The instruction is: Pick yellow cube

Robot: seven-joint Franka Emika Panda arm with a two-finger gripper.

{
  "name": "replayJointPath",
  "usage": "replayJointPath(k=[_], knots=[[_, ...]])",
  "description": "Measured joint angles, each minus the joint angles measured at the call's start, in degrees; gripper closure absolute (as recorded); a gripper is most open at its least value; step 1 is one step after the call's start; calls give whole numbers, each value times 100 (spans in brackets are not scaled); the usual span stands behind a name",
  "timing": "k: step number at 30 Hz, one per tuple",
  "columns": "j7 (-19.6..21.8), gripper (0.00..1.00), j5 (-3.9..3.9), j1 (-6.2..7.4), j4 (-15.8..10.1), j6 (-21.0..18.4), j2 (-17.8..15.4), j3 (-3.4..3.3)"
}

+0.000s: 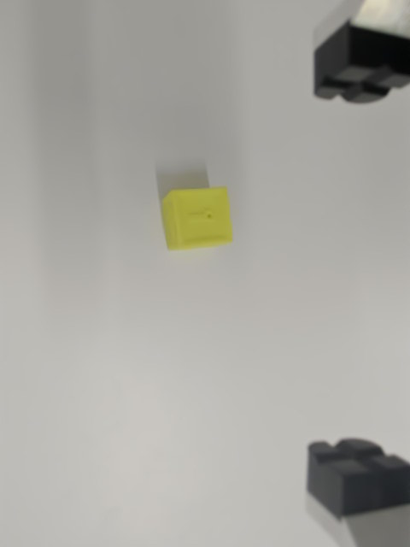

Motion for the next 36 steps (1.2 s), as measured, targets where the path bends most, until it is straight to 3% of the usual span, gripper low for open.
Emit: replayJointPath(k=[7, 36], knots=[[-39, 0, 0, -13, -35, 25, -7, 0], [-429, 0, 65, -187, -817, 1033, 229, -1]])
